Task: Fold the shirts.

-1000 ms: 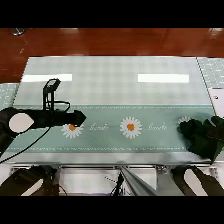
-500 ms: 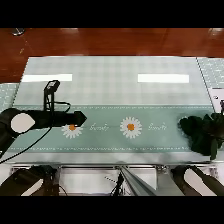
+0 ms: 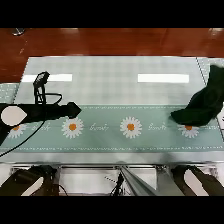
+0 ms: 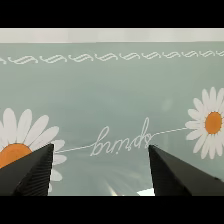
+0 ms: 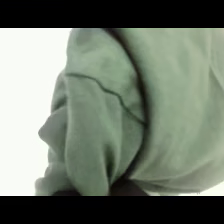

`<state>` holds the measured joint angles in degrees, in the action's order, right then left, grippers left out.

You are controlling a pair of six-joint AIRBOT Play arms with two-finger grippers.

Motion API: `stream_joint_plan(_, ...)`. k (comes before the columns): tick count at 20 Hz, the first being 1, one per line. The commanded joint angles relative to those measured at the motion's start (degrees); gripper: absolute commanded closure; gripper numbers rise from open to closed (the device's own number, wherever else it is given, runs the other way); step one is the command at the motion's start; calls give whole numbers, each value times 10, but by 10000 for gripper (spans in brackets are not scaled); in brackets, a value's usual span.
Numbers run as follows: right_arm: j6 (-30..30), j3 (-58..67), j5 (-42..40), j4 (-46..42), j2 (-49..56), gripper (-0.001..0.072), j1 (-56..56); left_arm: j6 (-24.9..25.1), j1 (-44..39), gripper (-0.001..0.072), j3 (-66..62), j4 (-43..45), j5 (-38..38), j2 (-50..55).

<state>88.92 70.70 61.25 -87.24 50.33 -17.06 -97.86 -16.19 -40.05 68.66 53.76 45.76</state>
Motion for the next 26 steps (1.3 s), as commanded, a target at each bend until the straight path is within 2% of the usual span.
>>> stream_joint_plan(1, -40, 157, -9, 89, -29, 689, 80, 3, 5, 6, -3, -8, -2, 1)
stream_joint_plan(9, -40, 360, -6, 94, -4, 689, 252, 3, 5, 6, -3, -8, 7, 10)
stream_joint_plan(11, -42, 362, 23, 95, 11, 689, 289, 3, 5, 6, -3, -8, 7, 18)
stream_joint_plan(13, -40, 358, 94, 107, 39, 689, 331, 3, 5, 6, -3, -8, 7, 25)
stream_joint_plan(15, -40, 317, 148, 159, 70, 689, 381, 3, 5, 6, -3, -7, 7, 31)
stream_joint_plan(17, -35, 239, 155, 162, 89, 689, 431, 3, 5, 6, -3, -7, 7, 37)
stream_joint_plan(19, -18, 134, 121, 163, 103, 689, 469, 13, 5, 6, -3, -7, 7, 43)
stream_joint_plan(21, 1, 26, 48, 187, 120, 689, 498, 33, 5, 6, -3, -7, 7, 45)
stream_joint_plan(24, 0, -61, -28, 278, 163, 688, 512, 49, 5, 6, -3, -3, 7, 46)
stream_joint_plan(26, -35, -69, -27, 349, 202, 688, 512, 49, 5, 7, -3, -1, 7, 46)
